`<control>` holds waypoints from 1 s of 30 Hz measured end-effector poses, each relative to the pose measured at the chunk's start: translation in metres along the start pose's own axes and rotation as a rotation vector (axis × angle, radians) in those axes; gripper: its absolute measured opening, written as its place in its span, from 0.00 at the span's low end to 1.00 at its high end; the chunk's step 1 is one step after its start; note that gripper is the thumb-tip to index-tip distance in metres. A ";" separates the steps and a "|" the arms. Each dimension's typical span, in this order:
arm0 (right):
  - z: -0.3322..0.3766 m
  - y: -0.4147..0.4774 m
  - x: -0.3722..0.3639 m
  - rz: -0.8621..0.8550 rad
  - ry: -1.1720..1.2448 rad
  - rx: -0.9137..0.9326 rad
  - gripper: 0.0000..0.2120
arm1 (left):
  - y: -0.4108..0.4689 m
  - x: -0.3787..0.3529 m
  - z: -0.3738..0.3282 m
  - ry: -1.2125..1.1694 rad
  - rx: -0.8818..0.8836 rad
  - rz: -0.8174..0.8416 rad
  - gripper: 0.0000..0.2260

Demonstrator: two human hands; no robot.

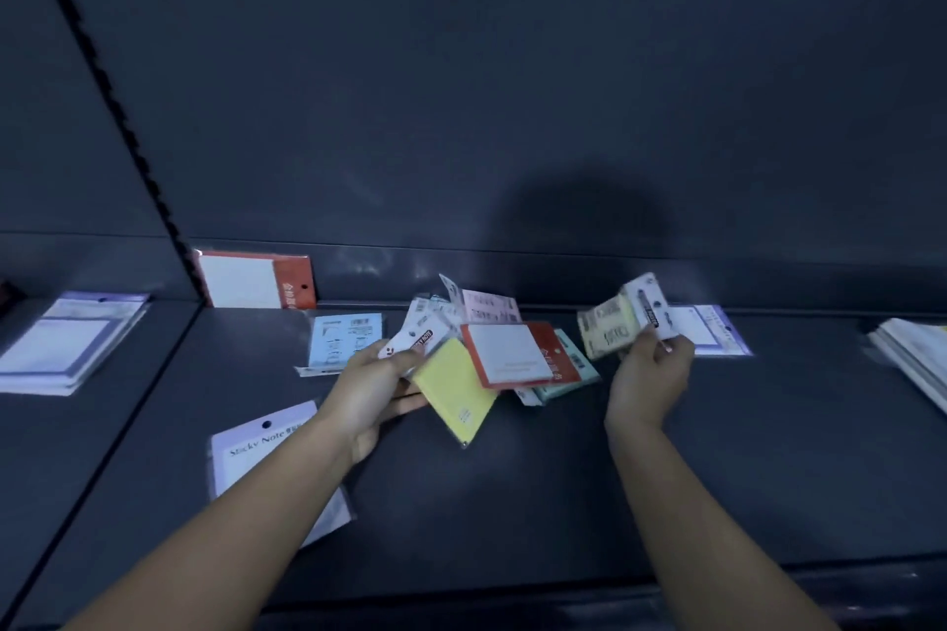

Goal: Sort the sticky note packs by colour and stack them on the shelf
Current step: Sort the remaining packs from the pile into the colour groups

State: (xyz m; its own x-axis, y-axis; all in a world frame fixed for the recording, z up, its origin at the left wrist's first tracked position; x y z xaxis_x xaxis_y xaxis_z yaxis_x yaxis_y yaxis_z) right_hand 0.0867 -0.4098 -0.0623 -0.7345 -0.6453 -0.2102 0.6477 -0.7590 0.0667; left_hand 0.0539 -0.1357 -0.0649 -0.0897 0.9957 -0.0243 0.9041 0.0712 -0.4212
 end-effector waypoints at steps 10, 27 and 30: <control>0.024 -0.096 -0.067 0.426 0.027 -0.073 0.06 | -0.025 0.080 0.001 -0.169 -0.062 -0.331 0.04; -0.001 -0.315 -0.188 1.167 0.041 -0.672 0.05 | -0.102 0.216 0.021 -0.315 0.018 -0.260 0.11; 0.002 -0.360 -0.208 1.237 0.038 -0.697 0.07 | -0.125 0.258 0.026 -0.365 0.004 -0.342 0.10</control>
State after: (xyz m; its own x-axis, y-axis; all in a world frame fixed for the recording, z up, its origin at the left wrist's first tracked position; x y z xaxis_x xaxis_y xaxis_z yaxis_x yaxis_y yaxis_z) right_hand 0.0058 -0.0025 -0.0408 0.3694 -0.8399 -0.3977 0.8322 0.4894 -0.2605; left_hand -0.0929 0.1108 -0.0425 -0.5218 0.8293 -0.1999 0.7958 0.3888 -0.4643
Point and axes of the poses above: each hand's wrist, its own y-axis towards the middle knuckle, its own x-axis out of the back of the hand, z = x × y, the point moved 5 cm from there along y, towards the middle knuckle, and after that the axes turned 11 degrees about y, right-handed, at the moved point
